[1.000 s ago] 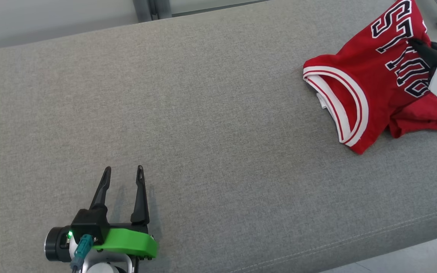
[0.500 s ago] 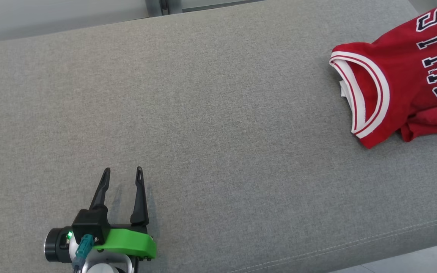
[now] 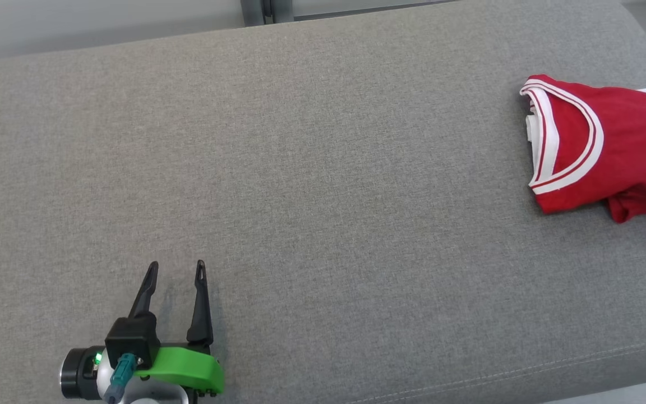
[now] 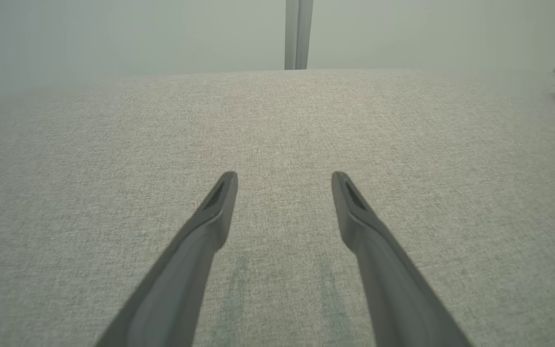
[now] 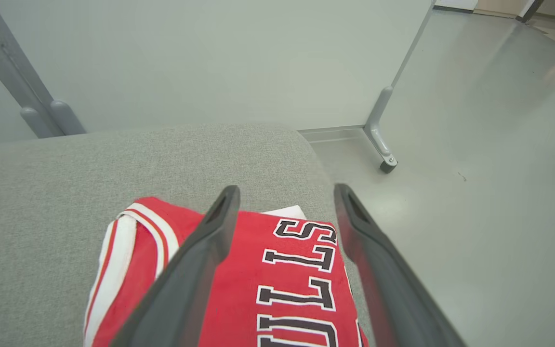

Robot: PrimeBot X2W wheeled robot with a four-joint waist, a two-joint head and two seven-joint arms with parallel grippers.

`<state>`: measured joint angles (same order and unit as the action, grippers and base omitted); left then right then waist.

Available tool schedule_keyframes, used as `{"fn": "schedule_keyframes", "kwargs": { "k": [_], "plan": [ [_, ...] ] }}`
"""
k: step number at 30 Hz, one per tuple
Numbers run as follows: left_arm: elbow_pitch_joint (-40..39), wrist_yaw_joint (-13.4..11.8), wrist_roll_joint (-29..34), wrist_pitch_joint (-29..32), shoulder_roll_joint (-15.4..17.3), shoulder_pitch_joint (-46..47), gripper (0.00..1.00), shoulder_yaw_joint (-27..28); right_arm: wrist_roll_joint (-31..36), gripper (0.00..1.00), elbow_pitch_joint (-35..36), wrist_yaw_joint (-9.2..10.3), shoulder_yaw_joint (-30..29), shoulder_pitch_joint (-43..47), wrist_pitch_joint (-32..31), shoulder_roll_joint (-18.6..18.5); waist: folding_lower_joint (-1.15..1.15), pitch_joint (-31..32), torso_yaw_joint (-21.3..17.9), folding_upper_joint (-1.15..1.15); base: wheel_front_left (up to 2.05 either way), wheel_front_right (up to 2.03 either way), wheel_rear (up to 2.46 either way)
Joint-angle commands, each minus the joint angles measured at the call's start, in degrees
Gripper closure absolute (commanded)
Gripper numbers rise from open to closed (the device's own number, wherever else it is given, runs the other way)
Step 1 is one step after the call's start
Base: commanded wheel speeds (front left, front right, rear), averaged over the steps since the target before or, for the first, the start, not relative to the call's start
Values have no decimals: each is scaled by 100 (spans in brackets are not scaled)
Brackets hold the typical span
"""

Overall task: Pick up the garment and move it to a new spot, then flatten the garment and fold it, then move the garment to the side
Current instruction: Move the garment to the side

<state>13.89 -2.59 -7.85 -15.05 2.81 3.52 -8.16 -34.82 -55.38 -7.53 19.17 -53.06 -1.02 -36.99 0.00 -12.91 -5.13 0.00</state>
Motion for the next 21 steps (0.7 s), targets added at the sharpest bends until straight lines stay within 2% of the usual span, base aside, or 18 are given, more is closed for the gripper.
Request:
{"fn": "schedule_keyframes", "kwargs": {
  "k": [1,6,9,12,16,21],
  "plan": [
    [-20,7,35,-16,21,-90,0,29,30,0,10,9,-14,115,159,55,0,17,5,0,0,0,0],
    [-167,10,16,-16,20,-170,0,95,159,0,274,10,12,429,1178,196,0,125,-35,0,0,0,0],
    [-246,32,33,-16,20,-206,0,152,286,0,537,9,23,707,1514,281,0,261,-74,0,0,0,0],
    [-302,45,6,-16,20,-257,0,226,468,0,1039,10,-135,1094,1621,298,0,382,-86,0,0,0,0],
    [-208,53,-107,-17,20,-282,0,359,934,0,2123,9,-469,1970,1616,391,0,550,21,0,0,0,0],
    [-128,-64,-69,-16,66,-345,0,589,1375,0,3279,9,-1048,3054,1618,765,0,733,151,0,0,0,0]
  ]
}}
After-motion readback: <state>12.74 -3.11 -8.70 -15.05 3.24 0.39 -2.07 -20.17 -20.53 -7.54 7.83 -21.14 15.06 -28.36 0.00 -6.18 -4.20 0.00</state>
